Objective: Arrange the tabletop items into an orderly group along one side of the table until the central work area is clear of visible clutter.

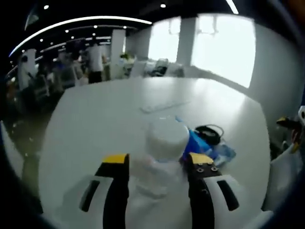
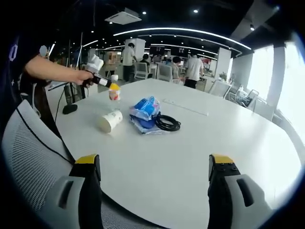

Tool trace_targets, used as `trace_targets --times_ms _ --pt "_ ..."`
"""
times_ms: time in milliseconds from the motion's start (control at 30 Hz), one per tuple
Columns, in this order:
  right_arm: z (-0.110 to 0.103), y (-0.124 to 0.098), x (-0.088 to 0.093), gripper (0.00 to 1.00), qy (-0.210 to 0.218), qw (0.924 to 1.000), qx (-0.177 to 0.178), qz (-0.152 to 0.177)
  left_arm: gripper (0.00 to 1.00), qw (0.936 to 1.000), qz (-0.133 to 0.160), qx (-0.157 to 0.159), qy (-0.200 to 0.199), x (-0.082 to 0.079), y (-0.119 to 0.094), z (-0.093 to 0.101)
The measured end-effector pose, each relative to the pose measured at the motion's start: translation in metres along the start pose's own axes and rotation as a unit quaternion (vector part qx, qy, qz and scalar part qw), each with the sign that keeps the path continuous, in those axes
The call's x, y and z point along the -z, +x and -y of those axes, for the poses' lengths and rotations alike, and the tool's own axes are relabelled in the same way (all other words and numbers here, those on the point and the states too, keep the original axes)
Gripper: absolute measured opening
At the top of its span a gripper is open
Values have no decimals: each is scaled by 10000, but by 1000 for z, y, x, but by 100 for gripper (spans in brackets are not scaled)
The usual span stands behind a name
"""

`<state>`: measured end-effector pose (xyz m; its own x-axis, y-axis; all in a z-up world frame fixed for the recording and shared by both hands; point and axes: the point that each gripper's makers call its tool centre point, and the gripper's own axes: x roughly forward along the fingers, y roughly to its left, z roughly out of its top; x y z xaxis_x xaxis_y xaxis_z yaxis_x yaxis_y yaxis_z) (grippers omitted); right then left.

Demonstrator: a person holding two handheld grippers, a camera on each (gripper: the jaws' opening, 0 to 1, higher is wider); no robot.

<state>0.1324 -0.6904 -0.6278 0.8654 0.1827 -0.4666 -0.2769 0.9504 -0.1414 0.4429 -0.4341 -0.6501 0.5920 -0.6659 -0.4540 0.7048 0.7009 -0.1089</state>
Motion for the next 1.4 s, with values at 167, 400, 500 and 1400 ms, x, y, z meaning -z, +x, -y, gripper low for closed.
trace_targets --times_ms 167,400,500,1400 --pt "-1 0 1 93 -48 10000 -7 -20 45 9989 -94 -442 -143 7 -2 -6" --pt "1 0 3 90 -56 9999 27 -85 59 9930 -154 -1152 -229 19 -2 -11" --pt "2 0 2 90 -89 9999 42 -68 62 9898 -58 -1308 -563 19 0 -12" --pt "5 0 6 89 -184 9996 130 -141 47 9915 -57 -1202 -488 19 14 -12"
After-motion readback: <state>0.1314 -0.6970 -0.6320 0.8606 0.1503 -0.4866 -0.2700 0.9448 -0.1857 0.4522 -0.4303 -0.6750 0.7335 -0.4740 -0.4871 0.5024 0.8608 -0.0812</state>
